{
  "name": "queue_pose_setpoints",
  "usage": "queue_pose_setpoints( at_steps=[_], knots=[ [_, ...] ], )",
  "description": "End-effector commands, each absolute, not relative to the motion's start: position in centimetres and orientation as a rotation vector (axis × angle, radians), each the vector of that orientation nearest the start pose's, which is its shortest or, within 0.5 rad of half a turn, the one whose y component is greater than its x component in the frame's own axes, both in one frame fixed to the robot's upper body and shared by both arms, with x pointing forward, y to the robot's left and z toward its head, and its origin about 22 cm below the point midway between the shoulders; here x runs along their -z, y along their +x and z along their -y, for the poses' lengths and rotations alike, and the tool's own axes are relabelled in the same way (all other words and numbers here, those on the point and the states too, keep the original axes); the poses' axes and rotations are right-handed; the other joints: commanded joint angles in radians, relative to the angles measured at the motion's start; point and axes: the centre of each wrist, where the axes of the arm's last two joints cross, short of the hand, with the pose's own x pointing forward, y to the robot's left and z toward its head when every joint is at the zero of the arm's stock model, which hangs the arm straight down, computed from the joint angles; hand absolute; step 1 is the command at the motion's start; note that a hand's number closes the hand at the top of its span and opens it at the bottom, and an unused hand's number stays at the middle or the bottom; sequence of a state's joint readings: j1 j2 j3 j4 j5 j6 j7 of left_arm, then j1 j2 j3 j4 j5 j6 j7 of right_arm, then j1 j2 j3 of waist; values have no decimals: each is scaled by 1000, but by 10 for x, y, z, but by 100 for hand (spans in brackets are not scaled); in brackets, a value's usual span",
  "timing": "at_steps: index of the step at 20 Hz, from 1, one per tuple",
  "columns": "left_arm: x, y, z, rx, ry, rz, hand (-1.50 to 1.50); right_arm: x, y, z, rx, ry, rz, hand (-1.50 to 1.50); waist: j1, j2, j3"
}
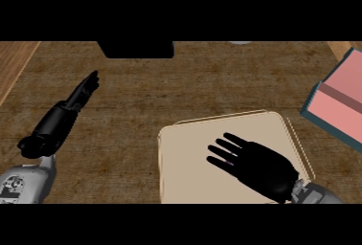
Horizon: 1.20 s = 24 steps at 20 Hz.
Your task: Pick the can from the tray and place it in the cardboard box
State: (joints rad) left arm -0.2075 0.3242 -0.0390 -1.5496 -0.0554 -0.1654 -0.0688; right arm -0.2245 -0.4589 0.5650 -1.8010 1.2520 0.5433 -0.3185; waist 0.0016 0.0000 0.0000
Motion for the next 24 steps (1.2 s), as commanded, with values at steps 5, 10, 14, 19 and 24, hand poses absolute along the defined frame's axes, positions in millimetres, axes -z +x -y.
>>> queue_pose_setpoints(
  at_steps=[5, 10, 14, 19, 24],
  knots=[
    [-86, 289, -273, 544, 74, 1754, 0, -56, 236, 160, 2993, 808, -1854, -150, 1, -1, 0],
    [-73, 299, -272, 532, 97, 1744, 0, -59, 253, 170, 3062, 756, -1825, -150, -2, 0, 0],
    [-76, 299, -264, 539, 96, 1748, 0, -35, 254, 171, 3064, 684, -1797, -150, 0, 0, 0],
    [-69, 296, -271, 519, 105, 1759, 0, -34, 265, 175, 2857, 577, -1891, 150, 1, 0, 0],
    [-69, 306, -262, 525, 106, 1744, 0, -25, 265, 178, 2734, 626, -1980, 150, -3, 1, 0]
  ],
)
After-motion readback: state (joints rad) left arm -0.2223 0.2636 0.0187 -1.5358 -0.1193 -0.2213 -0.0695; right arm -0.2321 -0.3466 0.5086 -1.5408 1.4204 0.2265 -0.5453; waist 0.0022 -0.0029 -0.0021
